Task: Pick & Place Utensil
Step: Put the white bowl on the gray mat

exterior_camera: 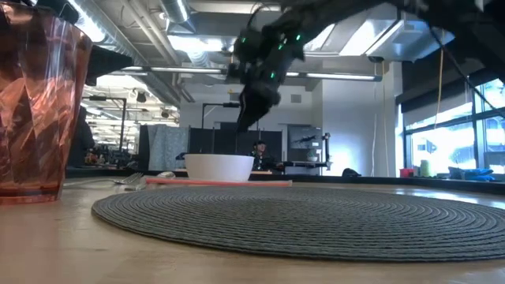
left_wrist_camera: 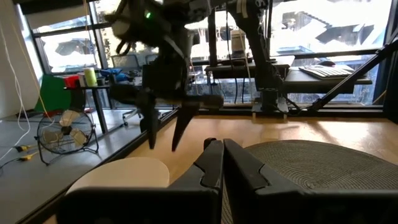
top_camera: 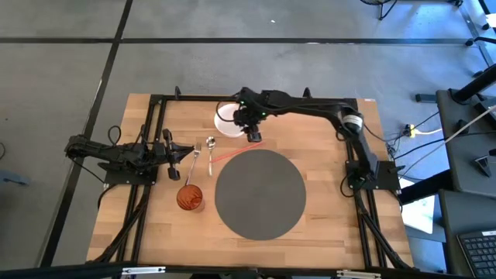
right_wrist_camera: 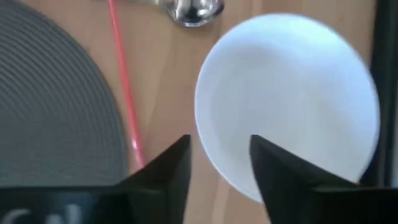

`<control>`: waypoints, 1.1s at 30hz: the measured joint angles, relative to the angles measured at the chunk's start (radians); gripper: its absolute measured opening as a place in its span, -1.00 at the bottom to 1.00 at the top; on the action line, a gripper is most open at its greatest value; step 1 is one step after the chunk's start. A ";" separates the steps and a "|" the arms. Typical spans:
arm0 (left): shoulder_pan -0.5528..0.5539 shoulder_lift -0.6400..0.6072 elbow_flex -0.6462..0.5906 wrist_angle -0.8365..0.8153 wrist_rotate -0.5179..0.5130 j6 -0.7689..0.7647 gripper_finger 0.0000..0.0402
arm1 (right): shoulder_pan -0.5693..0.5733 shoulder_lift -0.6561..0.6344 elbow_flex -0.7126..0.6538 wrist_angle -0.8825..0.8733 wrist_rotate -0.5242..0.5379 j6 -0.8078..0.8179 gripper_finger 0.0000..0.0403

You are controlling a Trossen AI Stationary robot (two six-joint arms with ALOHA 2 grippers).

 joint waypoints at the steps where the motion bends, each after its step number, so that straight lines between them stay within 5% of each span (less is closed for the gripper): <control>1: 0.000 0.000 0.000 0.000 0.000 0.000 -0.98 | 0.000 0.016 0.007 0.002 0.000 -0.017 -0.07; 8: 0.000 0.000 0.000 0.000 -0.001 0.025 -0.98 | 0.002 0.061 0.011 0.076 0.013 -0.081 0.22; 33: 0.000 0.000 0.000 0.009 0.000 0.000 -0.98 | -0.028 0.113 0.010 0.054 -0.029 0.027 0.23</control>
